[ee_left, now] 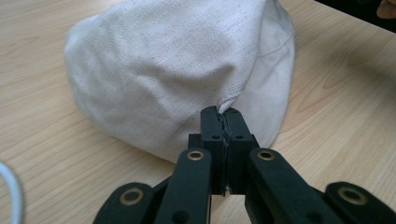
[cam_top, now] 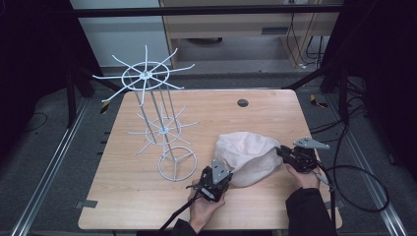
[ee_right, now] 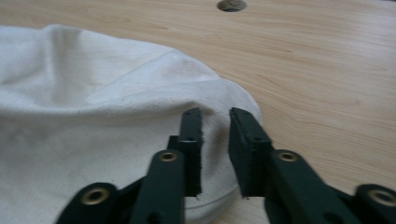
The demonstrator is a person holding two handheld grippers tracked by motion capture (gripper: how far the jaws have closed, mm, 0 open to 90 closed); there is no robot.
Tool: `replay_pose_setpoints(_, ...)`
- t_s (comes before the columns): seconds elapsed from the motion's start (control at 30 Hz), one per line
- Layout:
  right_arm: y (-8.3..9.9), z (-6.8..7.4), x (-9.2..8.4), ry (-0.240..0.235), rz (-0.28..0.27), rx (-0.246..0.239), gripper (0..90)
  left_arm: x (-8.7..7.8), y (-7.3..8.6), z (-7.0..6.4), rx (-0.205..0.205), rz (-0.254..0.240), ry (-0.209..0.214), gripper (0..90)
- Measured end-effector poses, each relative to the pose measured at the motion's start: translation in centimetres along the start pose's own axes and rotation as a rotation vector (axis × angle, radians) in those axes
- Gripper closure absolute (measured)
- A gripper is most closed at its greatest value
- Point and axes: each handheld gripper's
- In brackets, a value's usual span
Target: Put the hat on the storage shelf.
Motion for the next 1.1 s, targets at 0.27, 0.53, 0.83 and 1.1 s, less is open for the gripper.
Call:
replay_pose_setpoints(0.27,0.3,0.5,1.5,-0.022,0.027,-0.043,56.1,-0.5,0.2,2.0,-0.016,-0.001,-0.041,88.8)
replay_pose_setpoints(0.53,0.4,1.0,2.0,-0.024,0.079,-0.070,87.8,-0.2,0.0,2.9,-0.027,-0.004,-0.057,88.9)
replay_pose_setpoints(0.83,0.3,1.4,0.3,-0.042,0.089,-0.042,90.0,0.6,-0.6,3.8,-0.076,-0.028,-0.096,88.9)
replay_pose_setpoints(1.1,2.0,3.0,-2.6,-0.052,0.100,-0.022,90.0,2.1,-1.9,4.5,-0.085,-0.046,-0.148,88.8)
Point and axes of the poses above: each handheld gripper's, and its own axes: x roughly forward along the jaws, y roughly out of its underside, z roughly to its left, and after that the axes turned 1 degree about z, right-handed
